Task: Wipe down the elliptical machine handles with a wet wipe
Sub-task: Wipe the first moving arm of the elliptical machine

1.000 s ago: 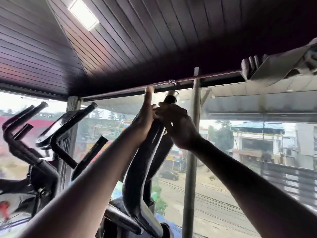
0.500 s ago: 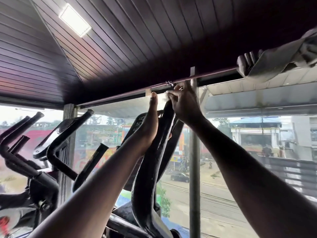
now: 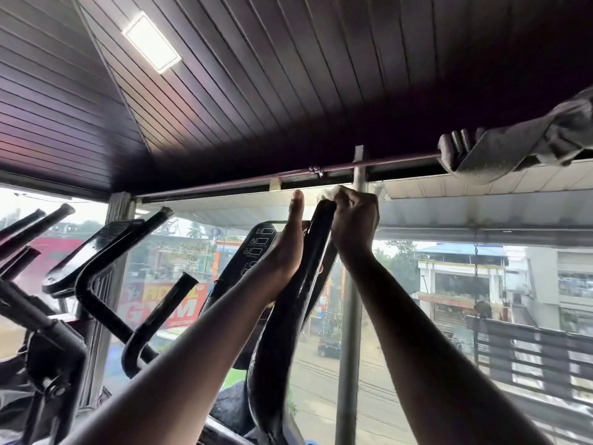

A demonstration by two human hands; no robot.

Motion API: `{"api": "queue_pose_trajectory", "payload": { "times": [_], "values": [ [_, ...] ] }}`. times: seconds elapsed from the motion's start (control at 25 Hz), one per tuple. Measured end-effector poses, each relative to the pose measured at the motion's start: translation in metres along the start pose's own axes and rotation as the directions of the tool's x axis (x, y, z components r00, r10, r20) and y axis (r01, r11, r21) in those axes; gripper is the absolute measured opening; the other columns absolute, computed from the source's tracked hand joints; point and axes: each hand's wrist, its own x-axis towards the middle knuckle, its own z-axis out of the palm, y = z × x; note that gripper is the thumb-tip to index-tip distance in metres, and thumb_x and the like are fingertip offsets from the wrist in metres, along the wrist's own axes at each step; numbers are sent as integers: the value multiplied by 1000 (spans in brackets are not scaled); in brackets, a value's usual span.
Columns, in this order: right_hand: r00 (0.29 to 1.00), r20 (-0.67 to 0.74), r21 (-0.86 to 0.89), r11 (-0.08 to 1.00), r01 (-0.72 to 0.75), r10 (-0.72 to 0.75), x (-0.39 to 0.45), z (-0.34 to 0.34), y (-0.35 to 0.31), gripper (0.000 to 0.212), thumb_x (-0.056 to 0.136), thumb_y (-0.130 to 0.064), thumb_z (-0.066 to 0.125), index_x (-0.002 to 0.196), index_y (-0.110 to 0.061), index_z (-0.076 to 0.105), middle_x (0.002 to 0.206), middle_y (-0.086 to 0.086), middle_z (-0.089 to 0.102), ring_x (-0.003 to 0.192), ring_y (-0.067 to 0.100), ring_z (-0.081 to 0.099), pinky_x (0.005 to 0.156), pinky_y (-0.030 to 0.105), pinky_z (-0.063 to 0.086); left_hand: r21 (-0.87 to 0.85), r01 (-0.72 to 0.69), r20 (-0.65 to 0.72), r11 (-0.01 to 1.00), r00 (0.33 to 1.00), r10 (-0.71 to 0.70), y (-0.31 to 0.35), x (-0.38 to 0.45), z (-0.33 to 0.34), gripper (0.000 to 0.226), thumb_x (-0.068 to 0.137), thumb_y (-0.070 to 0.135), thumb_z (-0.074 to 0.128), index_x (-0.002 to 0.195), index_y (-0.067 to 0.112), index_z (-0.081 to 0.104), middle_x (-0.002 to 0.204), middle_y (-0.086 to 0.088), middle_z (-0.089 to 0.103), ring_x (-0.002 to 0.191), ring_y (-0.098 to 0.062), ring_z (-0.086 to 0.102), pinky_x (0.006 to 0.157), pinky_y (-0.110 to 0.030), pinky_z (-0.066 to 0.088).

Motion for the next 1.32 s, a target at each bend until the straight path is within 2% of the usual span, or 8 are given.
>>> {"api": "queue_pose_trajectory", "payload": {
  "times": [0.12, 0.28, 0.48, 0.56, 0.72, 0.88, 1.2, 1.32],
  "values": [
    [978, 7, 70, 975, -210, 210, -39, 7, 13, 28, 101, -18, 44, 115, -5, 65, 105, 7, 63, 95, 16, 59, 81, 23, 45, -32, 24, 2, 999, 1000, -24, -1, 3, -2, 83, 92, 70, 6, 69, 9, 57, 49, -3, 56, 39, -11, 51, 44, -16, 40],
    [995, 97, -91, 995, 29, -20, -51, -10, 18, 24, 98, -12, 44, 90, -10, 67, 91, 5, 62, 73, 10, 55, 64, 13, 40, -36, 21, -47, 999, 999, -22, -6, 9, -5, 88, 91, 71, 7, 78, 5, 63, 60, -8, 63, 52, -17, 61, 50, -18, 48],
    [951, 224, -186, 948, 257, -214, -35, -13, 8, 33, 95, -9, 39, 118, -6, 62, 118, 7, 54, 110, 18, 54, 101, 26, 43, 59, 8, -172, 998, 985, 2, -4, 1, -7, 80, 84, 82, 14, 114, 25, 60, 103, -4, 70, 93, -18, 67, 82, -18, 52],
    [823, 331, -63, 860, 507, -461, -75, -32, 4, 30, 90, -12, 41, 106, -7, 66, 116, 7, 60, 111, 21, 57, 96, 33, 48, -18, 60, -156, 998, 986, -62, -4, -9, -15, 72, 93, 69, 10, 104, 22, 64, 94, 1, 70, 88, -9, 66, 69, -15, 52],
    [554, 599, 43, 714, 698, -578, -54, -40, 13, 31, 95, -16, 40, 101, -7, 69, 111, 9, 67, 117, 24, 56, 108, 36, 38, -109, 116, -120, 987, 984, -129, -10, -20, -25, 92, 86, 78, 5, 127, 16, 59, 144, -17, 51, 133, -28, 47, 116, -51, 27],
    [692, 636, -219, 780, 586, -341, 14, -23, 12, 27, 97, -6, 43, 111, -1, 65, 124, 14, 62, 131, 29, 45, 114, 30, 25, -100, 143, -152, 985, 976, -157, -9, -20, -26, 97, 85, 79, 5, 144, 13, 45, 146, -17, 47, 128, -32, 48, 110, -59, 30],
    [491, 598, 158, 694, 703, -633, -63, -47, 4, 24, 96, -18, 49, 93, -11, 72, 104, 3, 70, 110, 16, 60, 97, 30, 47, -90, 66, -124, 994, 989, -77, -12, -22, -29, 88, 90, 73, 6, 152, 14, 30, 149, -18, 45, 134, -29, 46, 108, -45, 30],
    [591, 685, -77, 764, 641, -427, -20, -34, 7, 34, 99, -25, 37, 104, -13, 69, 121, 6, 65, 130, 21, 46, 108, 41, 38, -52, 67, -145, 996, 987, -74, -12, -21, -28, 103, 77, 86, 11, 148, 17, 38, 143, -18, 51, 134, -35, 45, 113, -59, 27]
  ]
}}
